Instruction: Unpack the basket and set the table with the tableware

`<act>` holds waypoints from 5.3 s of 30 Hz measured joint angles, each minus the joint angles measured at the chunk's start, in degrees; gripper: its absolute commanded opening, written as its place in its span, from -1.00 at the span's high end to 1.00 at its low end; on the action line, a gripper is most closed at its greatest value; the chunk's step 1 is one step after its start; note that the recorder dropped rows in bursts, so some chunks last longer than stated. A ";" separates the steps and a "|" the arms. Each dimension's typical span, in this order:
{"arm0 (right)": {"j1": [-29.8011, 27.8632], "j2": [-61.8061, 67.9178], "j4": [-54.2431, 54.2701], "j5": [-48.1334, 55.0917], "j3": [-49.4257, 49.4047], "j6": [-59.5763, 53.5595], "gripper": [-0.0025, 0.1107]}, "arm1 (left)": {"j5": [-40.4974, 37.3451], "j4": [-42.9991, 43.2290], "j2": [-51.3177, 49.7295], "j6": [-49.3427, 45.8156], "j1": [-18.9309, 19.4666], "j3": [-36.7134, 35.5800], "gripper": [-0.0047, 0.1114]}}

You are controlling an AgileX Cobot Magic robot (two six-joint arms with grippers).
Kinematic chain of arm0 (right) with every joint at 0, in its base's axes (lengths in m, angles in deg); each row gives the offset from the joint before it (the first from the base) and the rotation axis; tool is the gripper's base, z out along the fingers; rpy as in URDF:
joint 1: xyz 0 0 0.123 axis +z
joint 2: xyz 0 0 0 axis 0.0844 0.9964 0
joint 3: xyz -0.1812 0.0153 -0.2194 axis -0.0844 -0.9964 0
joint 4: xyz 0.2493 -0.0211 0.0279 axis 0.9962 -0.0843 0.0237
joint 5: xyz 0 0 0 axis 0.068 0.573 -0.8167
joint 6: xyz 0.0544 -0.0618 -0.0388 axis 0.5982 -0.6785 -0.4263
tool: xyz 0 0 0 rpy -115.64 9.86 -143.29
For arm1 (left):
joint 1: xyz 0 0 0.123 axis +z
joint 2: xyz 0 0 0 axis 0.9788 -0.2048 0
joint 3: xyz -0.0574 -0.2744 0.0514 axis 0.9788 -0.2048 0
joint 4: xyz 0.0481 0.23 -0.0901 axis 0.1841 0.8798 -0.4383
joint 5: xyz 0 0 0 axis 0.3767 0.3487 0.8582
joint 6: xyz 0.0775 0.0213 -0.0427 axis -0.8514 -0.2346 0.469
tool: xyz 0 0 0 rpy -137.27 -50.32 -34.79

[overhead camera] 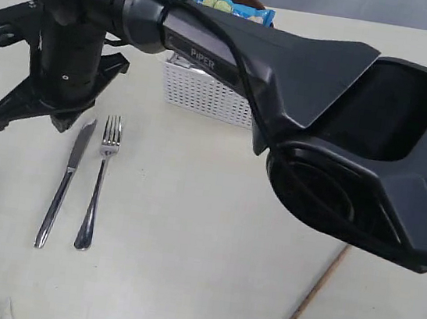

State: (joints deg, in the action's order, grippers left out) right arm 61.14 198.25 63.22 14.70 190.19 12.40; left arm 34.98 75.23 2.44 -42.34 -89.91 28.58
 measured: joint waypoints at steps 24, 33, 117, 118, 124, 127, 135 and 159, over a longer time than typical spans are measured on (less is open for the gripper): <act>-4.41 -20.78 -8.44 -1.82 -15.16 -3.20 0.96 | 0.00 0.00 0.00 0.00 0.00 0.00 0.92; -11.93 -36.44 -9.43 -15.53 -42.95 -0.36 0.96 | 0.00 0.00 0.00 0.00 0.00 0.00 0.92; -24.00 -21.63 7.38 -30.52 -22.57 -23.37 0.96 | 0.00 0.00 0.00 0.00 0.00 0.00 0.92; -24.00 -22.58 7.52 -30.19 -22.57 -23.37 0.96 | 0.00 0.00 0.00 0.00 0.00 0.00 0.92; -24.00 -27.92 5.57 -26.84 -22.57 -22.66 0.96 | 0.00 0.00 0.00 0.00 0.00 0.00 0.92; -24.91 -30.79 1.26 -23.42 -22.57 -17.95 0.96 | 0.00 0.00 0.00 0.00 0.00 0.00 0.92; -38.95 -33.36 -0.21 -9.92 -22.57 -8.77 0.96 | 0.00 0.00 0.00 0.00 0.00 0.00 0.92; -65.25 -29.16 19.26 -13.30 -58.93 -12.99 0.96 | 0.00 0.00 0.00 0.00 0.00 0.00 0.92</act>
State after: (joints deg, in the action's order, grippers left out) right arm -4.11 169.08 82.47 1.40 131.27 -0.59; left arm 34.98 75.23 2.44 -42.34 -89.91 28.58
